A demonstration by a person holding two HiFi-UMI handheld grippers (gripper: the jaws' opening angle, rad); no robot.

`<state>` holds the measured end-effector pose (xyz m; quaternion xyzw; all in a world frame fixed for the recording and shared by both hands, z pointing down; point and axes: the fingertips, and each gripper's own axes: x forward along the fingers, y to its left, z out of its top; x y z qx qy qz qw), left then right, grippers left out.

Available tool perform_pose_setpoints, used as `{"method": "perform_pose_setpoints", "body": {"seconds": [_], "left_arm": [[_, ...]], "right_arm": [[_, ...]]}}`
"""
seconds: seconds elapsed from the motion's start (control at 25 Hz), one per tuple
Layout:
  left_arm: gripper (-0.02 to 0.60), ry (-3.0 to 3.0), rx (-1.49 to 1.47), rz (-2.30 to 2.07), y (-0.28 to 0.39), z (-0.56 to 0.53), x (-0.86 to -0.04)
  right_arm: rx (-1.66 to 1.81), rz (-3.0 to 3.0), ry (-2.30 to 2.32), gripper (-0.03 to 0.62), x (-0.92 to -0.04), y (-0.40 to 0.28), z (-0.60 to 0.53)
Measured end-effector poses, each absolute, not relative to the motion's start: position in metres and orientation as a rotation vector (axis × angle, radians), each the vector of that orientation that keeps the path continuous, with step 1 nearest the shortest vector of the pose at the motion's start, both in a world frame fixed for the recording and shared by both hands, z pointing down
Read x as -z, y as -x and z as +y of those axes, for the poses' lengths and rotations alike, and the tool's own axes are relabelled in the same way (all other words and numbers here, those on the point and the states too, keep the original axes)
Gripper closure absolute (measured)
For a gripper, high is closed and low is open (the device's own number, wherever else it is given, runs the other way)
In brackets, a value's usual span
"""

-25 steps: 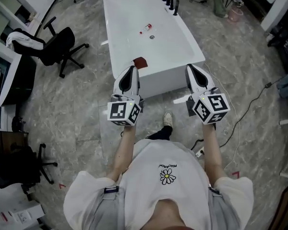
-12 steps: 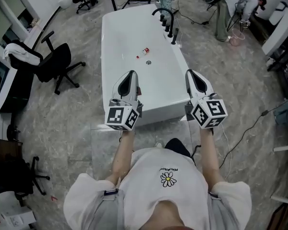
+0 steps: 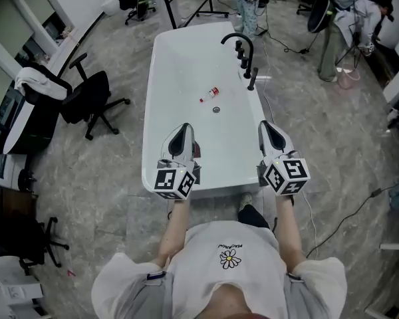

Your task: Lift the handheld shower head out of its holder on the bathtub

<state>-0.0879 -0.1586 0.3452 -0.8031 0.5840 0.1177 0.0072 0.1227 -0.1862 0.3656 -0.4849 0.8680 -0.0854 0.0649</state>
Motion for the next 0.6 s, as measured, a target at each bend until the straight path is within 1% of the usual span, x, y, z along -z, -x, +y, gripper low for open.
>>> {"method": "perform_pose_setpoints", "body": {"seconds": [0.08,0.32,0.6], "left_arm": [[0.581,2.486,-0.379,1.838,0.077,-0.187,-0.335],[0.581,2.492,-0.405,1.804,0.015,-0.244,-0.313],[0.581,2.537,-0.345,1.829,0.004,-0.272,-0.329]], "right_arm": [[0.238,2.625,1.426,0.568,-0.355,-0.133,-0.215],[0.252,2.645,1.336,0.569,-0.343,-0.175,-0.273],[0.303,2.650,1.326,0.569,-0.355,-0.182,-0.310]]}}
